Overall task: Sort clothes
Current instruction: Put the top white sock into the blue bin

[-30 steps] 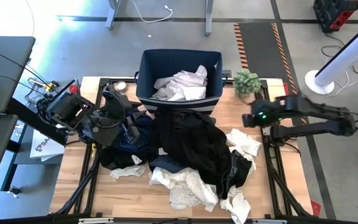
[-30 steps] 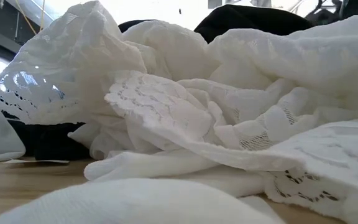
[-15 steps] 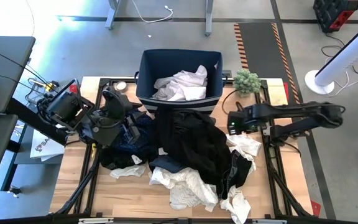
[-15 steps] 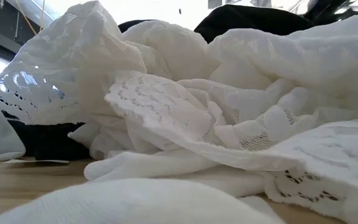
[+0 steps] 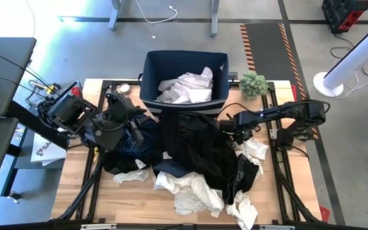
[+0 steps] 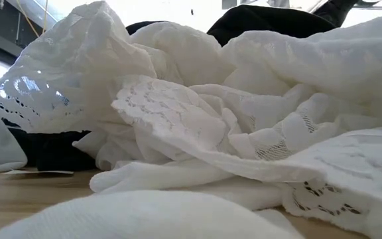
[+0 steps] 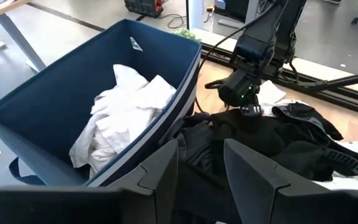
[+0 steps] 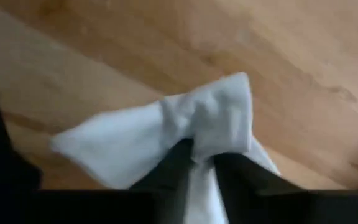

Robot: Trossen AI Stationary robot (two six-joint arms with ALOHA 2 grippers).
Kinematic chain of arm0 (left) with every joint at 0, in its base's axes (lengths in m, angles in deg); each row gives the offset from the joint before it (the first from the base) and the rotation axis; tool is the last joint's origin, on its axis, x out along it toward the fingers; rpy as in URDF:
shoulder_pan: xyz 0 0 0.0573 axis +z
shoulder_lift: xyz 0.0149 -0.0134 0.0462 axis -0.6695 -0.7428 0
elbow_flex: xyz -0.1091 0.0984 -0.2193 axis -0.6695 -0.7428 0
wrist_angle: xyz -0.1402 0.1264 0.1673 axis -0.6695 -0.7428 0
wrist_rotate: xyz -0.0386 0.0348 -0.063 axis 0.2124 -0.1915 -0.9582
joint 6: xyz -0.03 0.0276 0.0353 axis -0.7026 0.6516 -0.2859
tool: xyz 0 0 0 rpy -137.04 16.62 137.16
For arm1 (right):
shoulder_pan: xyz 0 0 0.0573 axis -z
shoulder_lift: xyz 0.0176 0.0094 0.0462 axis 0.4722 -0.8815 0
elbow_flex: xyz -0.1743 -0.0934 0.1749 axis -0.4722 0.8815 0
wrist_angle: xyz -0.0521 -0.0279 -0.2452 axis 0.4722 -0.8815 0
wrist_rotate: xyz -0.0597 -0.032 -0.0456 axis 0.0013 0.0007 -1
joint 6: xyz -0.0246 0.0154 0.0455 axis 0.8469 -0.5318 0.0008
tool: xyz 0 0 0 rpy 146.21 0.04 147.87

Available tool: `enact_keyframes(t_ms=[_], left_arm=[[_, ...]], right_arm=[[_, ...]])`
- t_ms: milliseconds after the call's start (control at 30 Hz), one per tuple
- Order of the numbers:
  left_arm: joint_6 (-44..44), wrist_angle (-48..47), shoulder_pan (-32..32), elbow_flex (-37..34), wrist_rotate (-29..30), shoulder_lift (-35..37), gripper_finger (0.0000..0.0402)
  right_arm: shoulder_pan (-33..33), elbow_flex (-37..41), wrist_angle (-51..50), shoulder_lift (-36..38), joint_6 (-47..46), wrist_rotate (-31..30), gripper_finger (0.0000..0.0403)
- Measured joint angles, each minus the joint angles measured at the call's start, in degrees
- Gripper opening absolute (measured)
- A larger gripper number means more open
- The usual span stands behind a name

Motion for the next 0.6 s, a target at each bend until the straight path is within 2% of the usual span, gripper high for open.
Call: enact_keyframes(t_ms=[67,200,400,500,600], left_arm=[[0.0,0.0,0.0,0.0,0.0,0.0,0.0129],[0.1,0.0,0.0,0.0,0.1,0.0,0.0129],[1.0,0.0,0.0,0.0,0.4,0.0,0.0129],[2.2,0.0,0.0,0.0,0.9,0.0,0.0129],[2.7,0.0,0.0,0.0,1.7,0.0,0.0129]], right_arm=[[-0.4,-1.2,-2.7,1.3,0.5,-0.4,0.0018],[-0.6,-6.8,-9.3,8.8,0.2,-3.3,0.0014],[-0.9,-23.2,-20.6,20.9,-6.9,0.0,0.0006],[-0.8,-33.1,-19.1,24.5,-9.6,-1.3,0.0003],[-0.8,-43.2,-12.1,25.6,-6.8,-3.3,0.0002]])
